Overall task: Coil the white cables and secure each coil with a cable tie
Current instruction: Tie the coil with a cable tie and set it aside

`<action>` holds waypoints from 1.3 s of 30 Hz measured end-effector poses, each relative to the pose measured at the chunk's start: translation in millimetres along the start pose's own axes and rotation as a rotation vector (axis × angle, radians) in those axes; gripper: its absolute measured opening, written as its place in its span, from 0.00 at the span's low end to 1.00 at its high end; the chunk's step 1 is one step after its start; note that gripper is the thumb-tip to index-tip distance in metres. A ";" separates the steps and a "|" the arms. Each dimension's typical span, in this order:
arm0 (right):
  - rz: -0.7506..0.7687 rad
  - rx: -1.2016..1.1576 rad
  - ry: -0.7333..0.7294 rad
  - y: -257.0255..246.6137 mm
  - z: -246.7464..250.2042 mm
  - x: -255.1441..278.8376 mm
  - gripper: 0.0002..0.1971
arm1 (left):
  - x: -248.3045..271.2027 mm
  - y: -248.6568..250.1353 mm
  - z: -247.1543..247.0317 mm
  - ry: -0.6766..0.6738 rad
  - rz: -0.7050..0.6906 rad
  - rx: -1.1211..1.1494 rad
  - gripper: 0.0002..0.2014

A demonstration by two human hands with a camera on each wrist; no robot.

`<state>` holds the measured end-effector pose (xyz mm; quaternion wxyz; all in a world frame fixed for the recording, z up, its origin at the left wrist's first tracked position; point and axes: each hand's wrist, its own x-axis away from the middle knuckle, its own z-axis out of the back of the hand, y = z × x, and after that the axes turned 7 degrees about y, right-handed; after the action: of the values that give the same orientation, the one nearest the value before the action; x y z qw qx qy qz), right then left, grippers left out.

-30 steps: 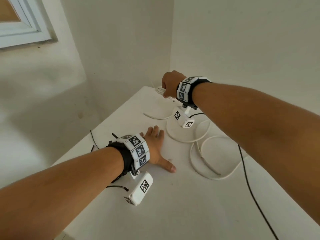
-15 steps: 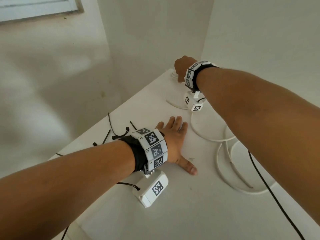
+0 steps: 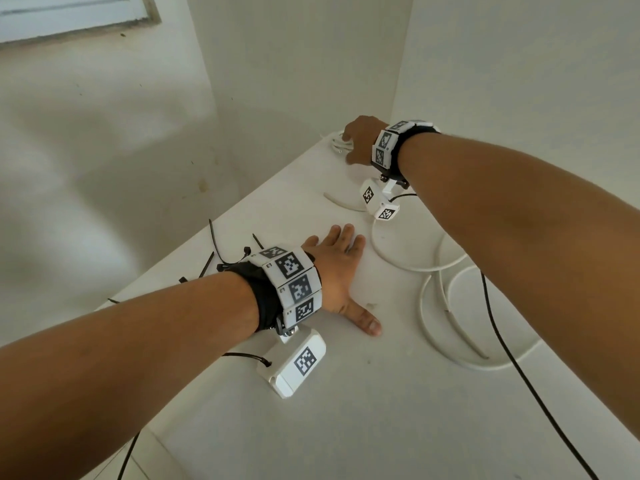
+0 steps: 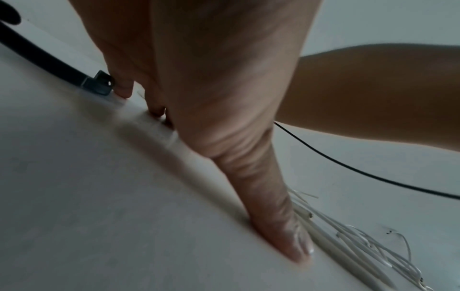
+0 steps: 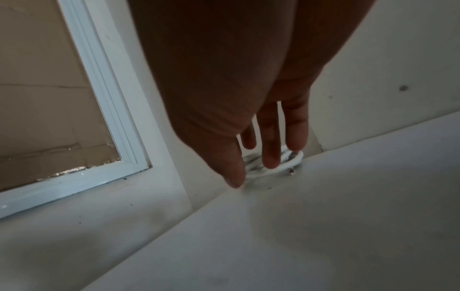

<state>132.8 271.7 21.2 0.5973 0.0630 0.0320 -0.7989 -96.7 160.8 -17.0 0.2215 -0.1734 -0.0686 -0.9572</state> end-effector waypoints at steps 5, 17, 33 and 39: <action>-0.035 -0.119 0.062 4.2 26.7 55.3 0.09 | 1.7 1.3 3.2 0.002 0.017 -0.007 0.73; -0.023 -0.163 -0.399 -16.4 74.1 273.3 0.19 | 5.4 8.0 6.2 0.023 0.057 -0.071 0.70; -0.065 -0.204 -0.133 -24.4 54.7 395.6 0.03 | 13.8 16.0 7.4 0.101 0.099 -0.124 0.65; -0.047 -0.357 0.079 -4.5 91.8 437.5 0.04 | 28.5 37.3 27.2 0.361 -0.035 0.116 0.29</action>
<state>0.9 -154.4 51.2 0.5785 -0.0135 0.1982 -0.7912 -95.7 121.7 20.6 0.2233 0.0154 -0.0859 -0.9708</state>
